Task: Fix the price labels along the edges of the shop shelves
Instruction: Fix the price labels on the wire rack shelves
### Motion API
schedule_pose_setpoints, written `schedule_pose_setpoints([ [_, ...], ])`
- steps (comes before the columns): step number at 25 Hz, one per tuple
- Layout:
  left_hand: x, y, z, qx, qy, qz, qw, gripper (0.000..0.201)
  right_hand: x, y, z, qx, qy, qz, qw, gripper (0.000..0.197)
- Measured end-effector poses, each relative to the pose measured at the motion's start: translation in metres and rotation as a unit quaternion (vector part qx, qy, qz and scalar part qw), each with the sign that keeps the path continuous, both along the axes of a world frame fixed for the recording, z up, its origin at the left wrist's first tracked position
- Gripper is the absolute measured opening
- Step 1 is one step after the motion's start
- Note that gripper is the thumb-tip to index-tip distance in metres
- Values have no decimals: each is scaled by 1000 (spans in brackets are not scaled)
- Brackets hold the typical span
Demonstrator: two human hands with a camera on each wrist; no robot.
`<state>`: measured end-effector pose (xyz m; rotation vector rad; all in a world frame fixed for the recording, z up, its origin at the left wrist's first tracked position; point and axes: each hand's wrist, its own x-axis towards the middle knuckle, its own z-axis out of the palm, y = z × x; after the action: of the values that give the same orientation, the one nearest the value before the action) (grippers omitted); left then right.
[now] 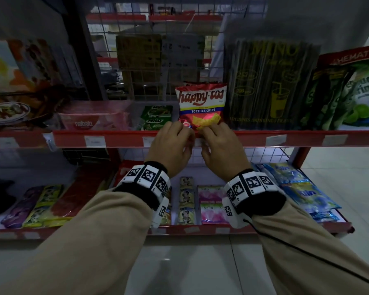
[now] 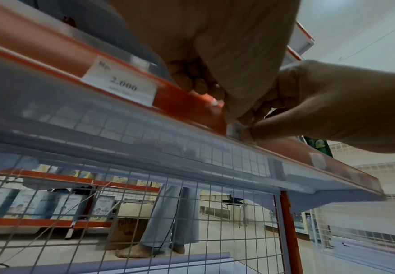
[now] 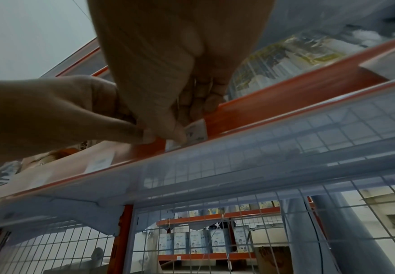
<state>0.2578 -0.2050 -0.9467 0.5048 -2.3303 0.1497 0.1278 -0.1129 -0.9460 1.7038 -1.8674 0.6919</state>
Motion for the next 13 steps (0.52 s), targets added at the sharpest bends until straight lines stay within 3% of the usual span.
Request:
schedule_pose_setpoints([
  [5,2,-2,-5,6,7,-23,1000,21,6,-4,0,43,-17,-54,997,26],
  [9,6,-2,-3,31,8,-15,999,26,1,-5,16,13,-161,3,987,11],
  [13,6,-4,-1,60,40,-25,997,27,2,1,26,-77,-311,60,945,15],
])
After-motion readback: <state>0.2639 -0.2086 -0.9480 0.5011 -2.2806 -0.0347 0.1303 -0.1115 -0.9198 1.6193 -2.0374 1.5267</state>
